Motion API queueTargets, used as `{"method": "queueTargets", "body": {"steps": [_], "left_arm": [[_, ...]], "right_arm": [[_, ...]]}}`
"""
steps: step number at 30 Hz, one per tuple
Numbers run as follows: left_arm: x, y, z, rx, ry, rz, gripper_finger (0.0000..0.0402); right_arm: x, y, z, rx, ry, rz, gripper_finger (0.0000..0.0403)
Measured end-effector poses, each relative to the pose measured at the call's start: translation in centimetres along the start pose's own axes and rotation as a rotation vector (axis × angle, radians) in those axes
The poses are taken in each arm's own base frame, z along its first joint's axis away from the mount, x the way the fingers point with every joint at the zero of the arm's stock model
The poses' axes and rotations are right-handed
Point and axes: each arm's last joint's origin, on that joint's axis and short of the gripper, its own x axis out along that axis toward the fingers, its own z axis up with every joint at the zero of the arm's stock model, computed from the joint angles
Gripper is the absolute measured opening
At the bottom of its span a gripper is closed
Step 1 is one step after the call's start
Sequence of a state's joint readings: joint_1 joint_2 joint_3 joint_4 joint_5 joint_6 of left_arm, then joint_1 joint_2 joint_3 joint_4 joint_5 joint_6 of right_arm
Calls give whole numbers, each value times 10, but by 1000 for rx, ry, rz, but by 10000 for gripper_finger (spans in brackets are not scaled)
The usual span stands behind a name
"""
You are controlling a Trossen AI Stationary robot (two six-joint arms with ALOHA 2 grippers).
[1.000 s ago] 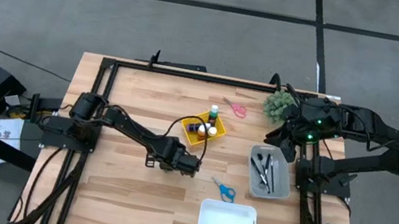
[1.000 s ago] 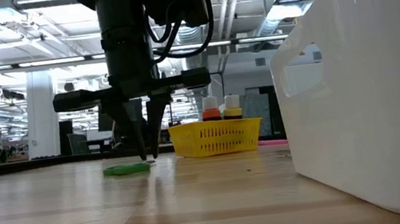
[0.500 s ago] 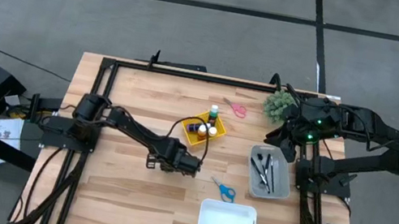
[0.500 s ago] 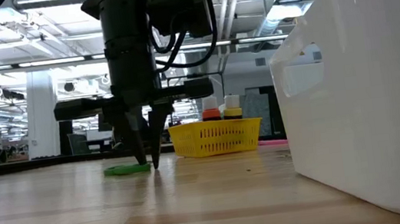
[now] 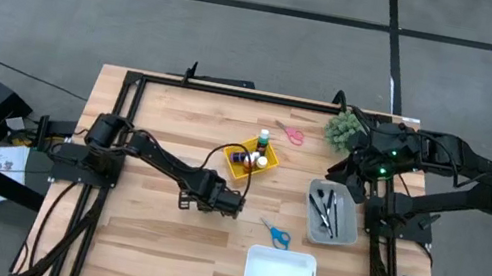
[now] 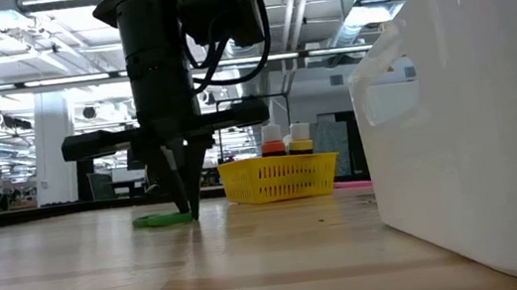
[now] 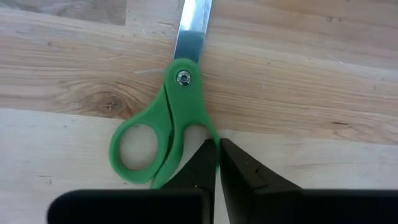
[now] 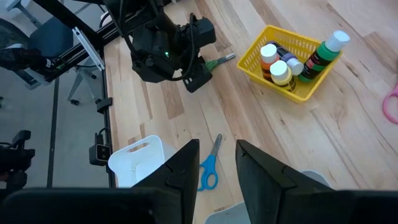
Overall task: Pick & Place Paint Supplies
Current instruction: Put the green scissors into the white bin
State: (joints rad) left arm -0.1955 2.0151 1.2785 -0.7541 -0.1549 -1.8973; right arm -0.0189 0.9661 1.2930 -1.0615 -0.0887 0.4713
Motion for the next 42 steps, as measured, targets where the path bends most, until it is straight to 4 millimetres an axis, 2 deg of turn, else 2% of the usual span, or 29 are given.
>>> {"method": "queueTargets", "body": {"steps": [10, 17, 25, 31, 38, 42], "left_arm": [[-25, 14, -12, 64, -24, -11, 1], [-72, 27, -27, 134, -16, -159, 1], [-143, 40, -28, 434, -94, -481, 1], [-191, 26, -22, 699, -185, -863, 0], [-216, 4, -9, 936, -85, -1229, 0], [-225, -7, 4, 1029, -10, -1414, 0]], "right_arm": [[0, 0, 0, 19, -1, 0, 101], [0, 0, 0, 42, -1, 0, 101], [0, 2, 3, 19, -33, 17, 101], [-1, 9, 14, -70, -129, 122, 101], [-5, 19, 25, -285, -240, 282, 101], [-7, 24, 29, -391, -291, 359, 101]]}}
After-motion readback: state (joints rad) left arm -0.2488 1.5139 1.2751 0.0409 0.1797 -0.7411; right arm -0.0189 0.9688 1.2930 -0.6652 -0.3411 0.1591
